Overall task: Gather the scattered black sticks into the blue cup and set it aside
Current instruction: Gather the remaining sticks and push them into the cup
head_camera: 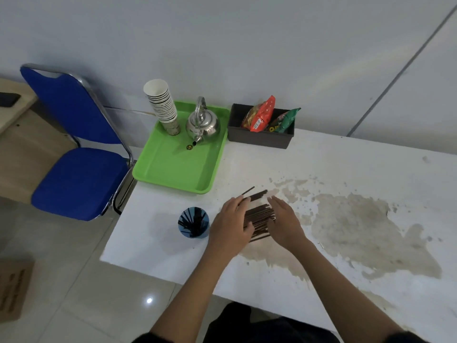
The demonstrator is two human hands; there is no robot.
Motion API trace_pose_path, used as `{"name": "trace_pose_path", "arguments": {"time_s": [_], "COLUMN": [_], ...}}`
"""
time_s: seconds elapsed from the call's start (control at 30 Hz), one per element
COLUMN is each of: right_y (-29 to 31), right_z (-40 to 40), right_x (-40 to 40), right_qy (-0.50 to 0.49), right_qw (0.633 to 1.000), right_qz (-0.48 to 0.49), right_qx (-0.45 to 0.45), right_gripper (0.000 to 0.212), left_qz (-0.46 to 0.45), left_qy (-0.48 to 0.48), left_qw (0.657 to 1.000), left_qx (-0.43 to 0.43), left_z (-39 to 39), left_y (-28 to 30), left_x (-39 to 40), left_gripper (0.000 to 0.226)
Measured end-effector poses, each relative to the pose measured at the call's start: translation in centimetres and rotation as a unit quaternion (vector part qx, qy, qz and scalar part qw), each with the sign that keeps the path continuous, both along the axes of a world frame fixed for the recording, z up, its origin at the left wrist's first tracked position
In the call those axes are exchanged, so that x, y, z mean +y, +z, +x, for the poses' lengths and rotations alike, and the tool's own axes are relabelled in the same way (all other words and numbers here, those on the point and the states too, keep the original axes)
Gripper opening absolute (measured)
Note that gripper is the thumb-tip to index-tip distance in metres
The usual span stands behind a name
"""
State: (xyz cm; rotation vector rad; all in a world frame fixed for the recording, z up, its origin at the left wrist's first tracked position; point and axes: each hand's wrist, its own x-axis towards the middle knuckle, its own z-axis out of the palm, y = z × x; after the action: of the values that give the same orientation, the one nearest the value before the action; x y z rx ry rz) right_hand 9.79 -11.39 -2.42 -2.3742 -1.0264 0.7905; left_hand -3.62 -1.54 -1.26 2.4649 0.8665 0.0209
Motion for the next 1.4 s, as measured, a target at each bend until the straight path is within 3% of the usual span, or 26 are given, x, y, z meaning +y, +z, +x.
{"name": "trace_pose_path", "arguments": {"time_s": [0.13,0.27,0.5,0.67,0.8,1.27,1.4], "right_y": [-0.5,-0.8,-1.6,-1.8,-2.1,-2.3,-2.2], "right_z": [1.3,1.5,1.9,2.1,1.4,0.3,0.4], "right_x": [-1.8,-3.4,-4.9,-5.3,-5.1,-5.5,-5.4], "right_qy": [-0.026,-0.04,-0.061,-0.063,-0.05,-0.025,-0.028], "right_qw": [0.999,0.998,0.995,0.994,0.994,0.995,0.996], "right_qz": [-0.043,-0.046,-0.06,-0.062,-0.063,-0.073,-0.072], "right_qx": [0.01,0.012,0.051,0.057,0.069,0.061,0.054], "right_gripper": [0.067,0.063,0.064,0.066,0.065,0.071,0.068], "left_qz": [0.005,0.074,0.072,0.082,0.026,0.121,0.106], "left_qy": [-0.038,-0.081,-0.083,-0.045,-0.005,-0.083,-0.088], "left_qw": [0.986,0.972,0.978,0.991,0.988,0.978,0.975], "left_qx": [0.164,0.21,0.176,0.099,0.153,0.146,0.175], "left_z": [2.2,3.2,4.0,4.4,4.9,2.5,3.3], "left_y": [-2.4,-4.3,-5.3,-5.5,-5.9,-6.2,-5.9], "left_x": [1.3,0.2,-0.6,0.8,1.8,-0.9,-1.0], "left_gripper": [0.086,0.086,0.054,0.073,0.084,0.074,0.065]}}
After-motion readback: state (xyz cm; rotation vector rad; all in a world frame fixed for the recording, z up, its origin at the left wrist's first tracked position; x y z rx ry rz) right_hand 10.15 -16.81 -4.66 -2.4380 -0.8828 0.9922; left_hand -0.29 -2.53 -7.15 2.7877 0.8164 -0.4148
